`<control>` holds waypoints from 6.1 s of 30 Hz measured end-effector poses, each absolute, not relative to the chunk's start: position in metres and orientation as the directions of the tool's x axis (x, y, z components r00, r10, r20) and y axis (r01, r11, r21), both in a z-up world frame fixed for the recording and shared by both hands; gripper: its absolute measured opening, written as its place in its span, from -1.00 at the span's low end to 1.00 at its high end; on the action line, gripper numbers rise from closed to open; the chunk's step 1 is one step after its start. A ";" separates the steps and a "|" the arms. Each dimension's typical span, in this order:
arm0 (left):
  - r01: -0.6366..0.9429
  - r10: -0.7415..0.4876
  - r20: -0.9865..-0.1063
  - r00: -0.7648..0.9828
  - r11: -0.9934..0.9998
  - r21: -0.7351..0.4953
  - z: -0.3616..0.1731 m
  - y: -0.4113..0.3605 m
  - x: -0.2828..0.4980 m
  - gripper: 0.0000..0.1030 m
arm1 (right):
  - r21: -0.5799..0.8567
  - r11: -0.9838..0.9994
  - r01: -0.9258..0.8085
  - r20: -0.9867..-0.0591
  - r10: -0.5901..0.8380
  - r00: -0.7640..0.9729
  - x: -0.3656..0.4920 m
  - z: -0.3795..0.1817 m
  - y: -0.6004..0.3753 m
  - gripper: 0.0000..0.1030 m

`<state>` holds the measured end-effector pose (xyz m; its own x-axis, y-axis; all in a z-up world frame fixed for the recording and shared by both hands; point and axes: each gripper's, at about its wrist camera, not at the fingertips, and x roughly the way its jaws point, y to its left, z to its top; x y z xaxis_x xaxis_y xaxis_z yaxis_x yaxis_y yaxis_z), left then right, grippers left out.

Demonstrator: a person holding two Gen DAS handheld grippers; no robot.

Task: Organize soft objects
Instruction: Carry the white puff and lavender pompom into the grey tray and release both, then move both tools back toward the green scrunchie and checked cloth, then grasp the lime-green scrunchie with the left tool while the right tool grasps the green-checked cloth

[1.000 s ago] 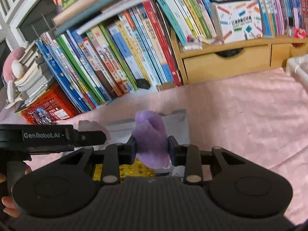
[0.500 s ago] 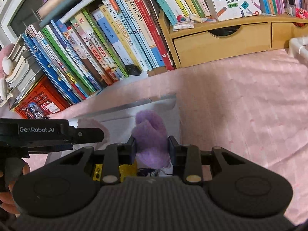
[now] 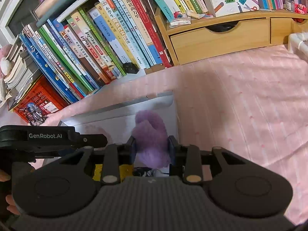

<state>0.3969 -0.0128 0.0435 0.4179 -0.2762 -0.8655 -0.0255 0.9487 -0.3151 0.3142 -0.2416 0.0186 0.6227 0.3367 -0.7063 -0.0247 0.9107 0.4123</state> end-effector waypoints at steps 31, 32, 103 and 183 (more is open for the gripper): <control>0.068 -0.213 -0.768 0.605 0.974 -0.216 0.124 0.007 0.295 0.59 | 0.369 0.923 -0.106 -0.613 0.328 0.719 0.253 0.084 -0.235 0.35; 0.072 -0.208 -0.760 0.615 0.975 -0.209 0.126 0.007 0.288 0.60 | 0.356 0.927 -0.118 -0.606 0.325 0.726 0.248 0.087 -0.234 0.36; -0.132 0.152 -0.468 0.871 0.988 0.075 0.013 0.141 0.044 0.78 | -0.181 0.858 -0.480 -0.458 0.358 0.813 0.052 0.001 -0.081 1.00; -0.160 0.186 -0.430 0.883 0.982 0.095 0.022 0.139 0.041 -0.01 | -0.079 0.876 -0.477 -0.500 0.379 0.779 0.070 0.004 -0.074 -0.23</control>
<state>0.0408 0.1387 0.0221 0.8834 0.1857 -0.4303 -0.1600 0.9825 0.0954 0.0700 -0.0744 0.0039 0.7789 0.3788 -0.4999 -0.4766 0.8755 -0.0791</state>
